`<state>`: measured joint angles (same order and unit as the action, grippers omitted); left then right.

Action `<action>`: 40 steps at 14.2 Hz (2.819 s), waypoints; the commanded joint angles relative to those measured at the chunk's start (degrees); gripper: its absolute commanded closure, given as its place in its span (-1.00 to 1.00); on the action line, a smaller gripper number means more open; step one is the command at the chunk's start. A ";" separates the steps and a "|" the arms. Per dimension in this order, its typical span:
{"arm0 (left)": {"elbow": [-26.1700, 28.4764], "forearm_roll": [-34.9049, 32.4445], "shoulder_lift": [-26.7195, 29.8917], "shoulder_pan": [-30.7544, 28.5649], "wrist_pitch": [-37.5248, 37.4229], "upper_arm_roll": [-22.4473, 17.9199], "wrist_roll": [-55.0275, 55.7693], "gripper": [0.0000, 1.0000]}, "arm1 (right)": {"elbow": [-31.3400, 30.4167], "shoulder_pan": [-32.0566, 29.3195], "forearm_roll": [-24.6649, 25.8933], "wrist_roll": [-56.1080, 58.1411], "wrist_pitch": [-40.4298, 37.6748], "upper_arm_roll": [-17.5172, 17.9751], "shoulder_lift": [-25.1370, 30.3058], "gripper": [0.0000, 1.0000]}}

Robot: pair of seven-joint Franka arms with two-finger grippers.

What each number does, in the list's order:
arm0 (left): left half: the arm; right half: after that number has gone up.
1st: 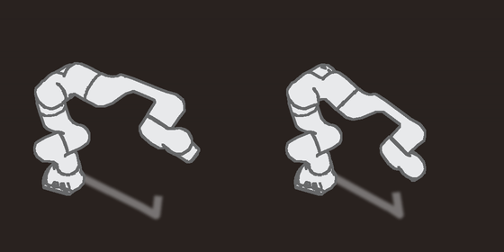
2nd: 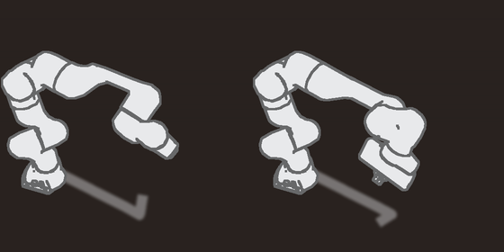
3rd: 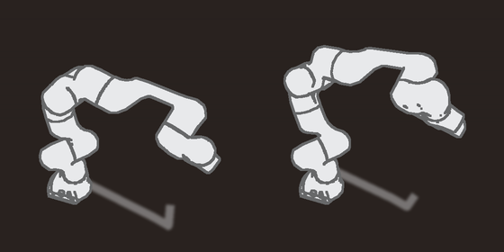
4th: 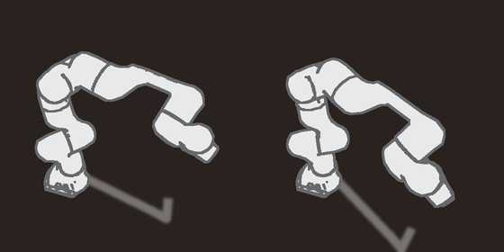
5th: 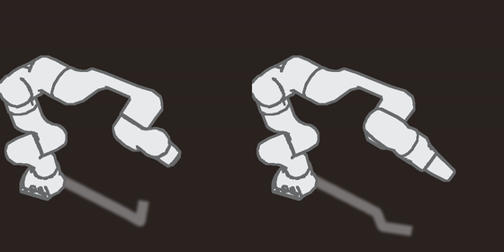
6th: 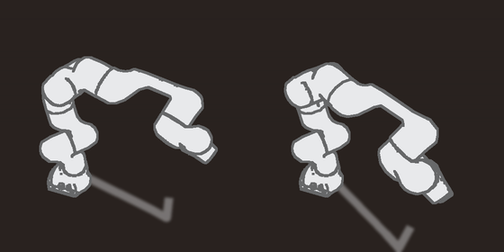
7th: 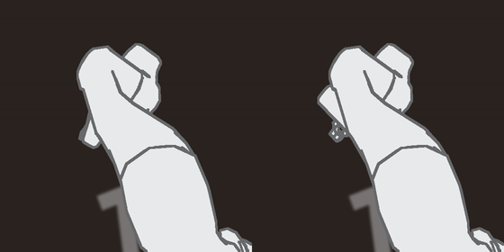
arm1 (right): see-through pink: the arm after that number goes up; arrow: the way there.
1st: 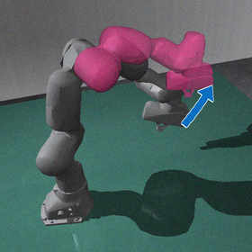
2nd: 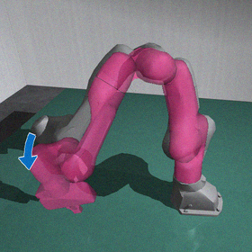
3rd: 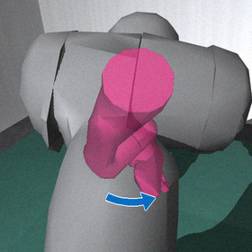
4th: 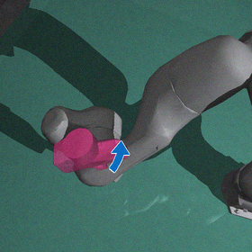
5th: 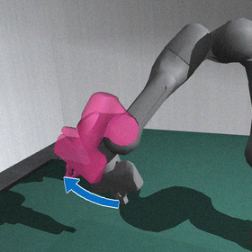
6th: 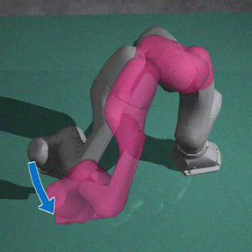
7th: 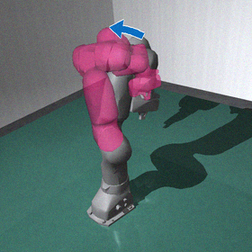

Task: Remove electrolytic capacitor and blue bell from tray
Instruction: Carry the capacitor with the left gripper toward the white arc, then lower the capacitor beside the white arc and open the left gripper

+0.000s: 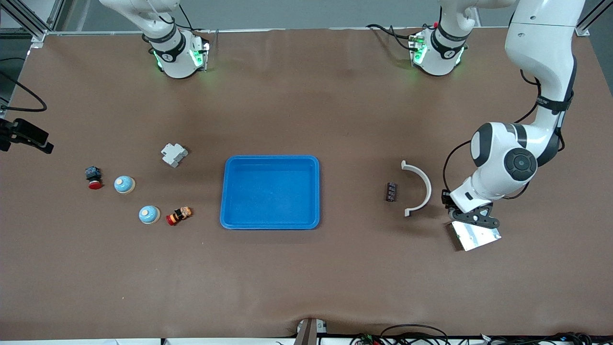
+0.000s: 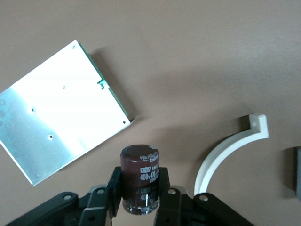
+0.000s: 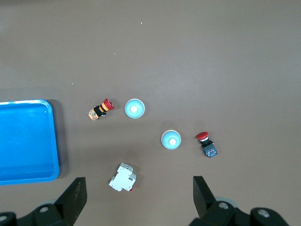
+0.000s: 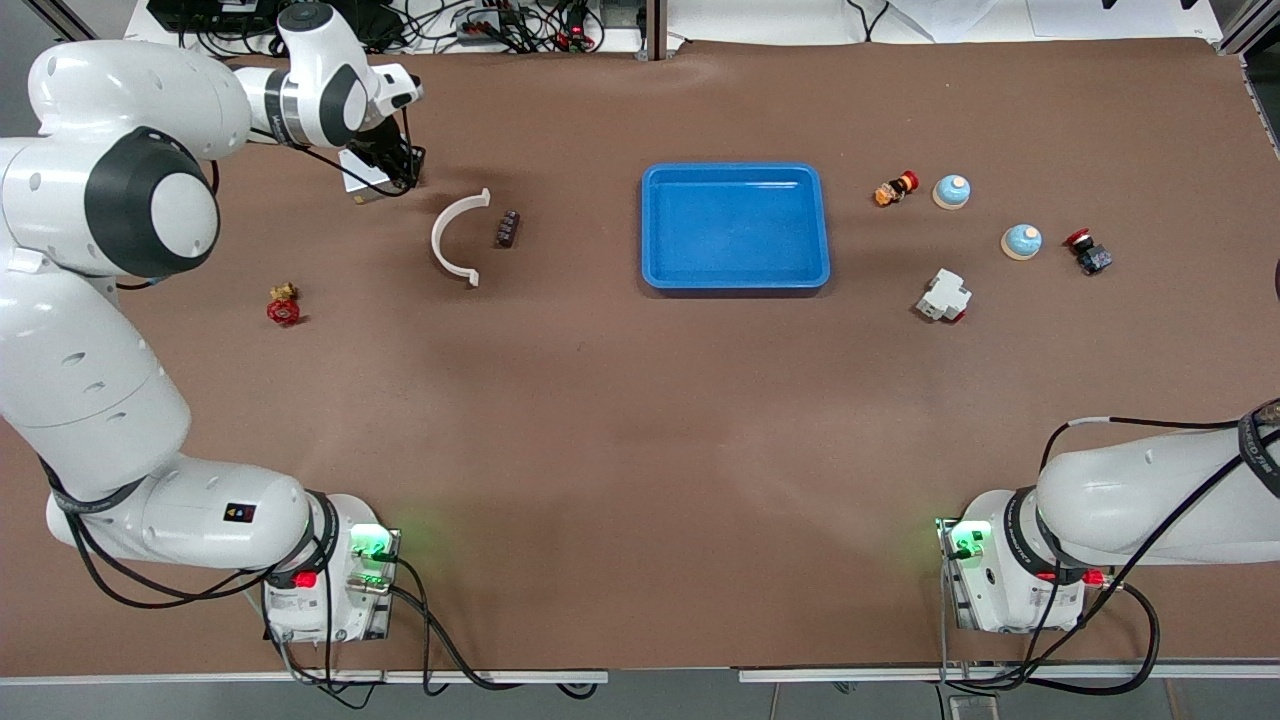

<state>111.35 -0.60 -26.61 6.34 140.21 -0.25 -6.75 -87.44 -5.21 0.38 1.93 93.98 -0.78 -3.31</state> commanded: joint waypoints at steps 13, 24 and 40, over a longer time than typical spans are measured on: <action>11.16 0.33 1.29 0.26 9.38 0.51 6.48 1.00 | 0.08 -0.50 -1.17 0.18 -0.12 -0.01 0.41 -1.00; 11.78 0.25 0.59 0.52 9.29 0.60 6.39 1.00 | 0.08 -0.24 -1.17 0.36 -0.73 0.08 0.41 -1.00; 8.62 -0.63 -0.20 0.26 7.28 0.60 6.13 -1.00 | 0.08 -0.59 -2.40 0.88 -1.52 -0.01 0.41 -1.00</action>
<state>120.90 -0.64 -27.77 6.83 148.66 0.32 -1.04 -87.45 -5.25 -1.03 1.95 93.06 -0.89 -3.31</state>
